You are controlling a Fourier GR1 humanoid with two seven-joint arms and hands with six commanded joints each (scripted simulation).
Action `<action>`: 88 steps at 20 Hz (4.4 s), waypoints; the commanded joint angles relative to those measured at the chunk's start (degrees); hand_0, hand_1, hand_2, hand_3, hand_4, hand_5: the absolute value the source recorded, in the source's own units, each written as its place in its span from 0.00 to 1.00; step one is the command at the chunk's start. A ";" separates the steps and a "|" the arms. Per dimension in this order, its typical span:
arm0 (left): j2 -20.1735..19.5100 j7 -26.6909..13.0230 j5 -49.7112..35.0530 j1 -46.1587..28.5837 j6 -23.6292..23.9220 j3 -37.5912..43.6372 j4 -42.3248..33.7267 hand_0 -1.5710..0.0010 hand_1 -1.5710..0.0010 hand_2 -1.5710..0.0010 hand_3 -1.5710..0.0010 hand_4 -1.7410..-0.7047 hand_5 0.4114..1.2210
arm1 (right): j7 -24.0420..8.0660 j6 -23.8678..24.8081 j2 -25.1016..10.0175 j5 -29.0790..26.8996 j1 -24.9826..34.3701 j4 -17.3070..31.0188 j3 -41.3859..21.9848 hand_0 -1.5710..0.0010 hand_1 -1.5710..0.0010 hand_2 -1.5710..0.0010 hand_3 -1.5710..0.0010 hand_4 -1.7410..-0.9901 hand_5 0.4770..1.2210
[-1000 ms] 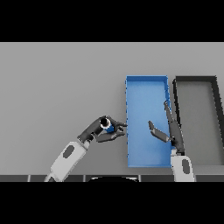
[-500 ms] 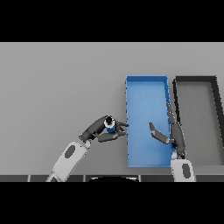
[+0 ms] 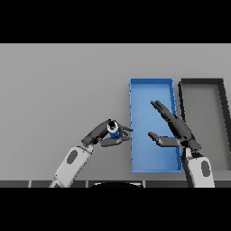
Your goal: Pick up the blue pipe and place it into the blue bin.
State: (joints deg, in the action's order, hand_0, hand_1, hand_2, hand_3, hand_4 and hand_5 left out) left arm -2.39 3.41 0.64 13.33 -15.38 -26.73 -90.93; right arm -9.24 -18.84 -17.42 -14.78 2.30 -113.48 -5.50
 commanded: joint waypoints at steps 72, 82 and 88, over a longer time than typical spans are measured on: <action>4.00 -8.43 9.86 -2.87 -11.40 8.20 0.08 1.00 1.00 1.00 1.00 0.81 0.03 | -19.23 6.77 4.79 -27.60 55.65 16.40 -5.65 0.00 0.00 0.00 0.00 0.00 1.00; 3.56 -8.90 10.67 -1.82 -10.90 8.38 -0.28 1.00 1.00 1.00 1.00 0.83 0.00 | -15.14 9.99 -7.90 -19.68 58.76 34.13 3.40 0.00 0.00 0.00 0.00 0.00 1.00; 3.27 -8.93 10.97 -2.11 -11.07 8.11 -0.18 1.00 1.00 1.00 1.00 0.84 0.01 | -17.82 12.02 -10.65 -19.56 46.21 31.65 3.50 0.00 0.00 0.00 0.00 0.00 1.00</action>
State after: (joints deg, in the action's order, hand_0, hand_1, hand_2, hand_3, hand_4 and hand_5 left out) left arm 0.88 -5.47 11.59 11.21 -26.43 -18.62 -91.12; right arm -27.21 -6.87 -28.05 -34.46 48.40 -81.81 -2.02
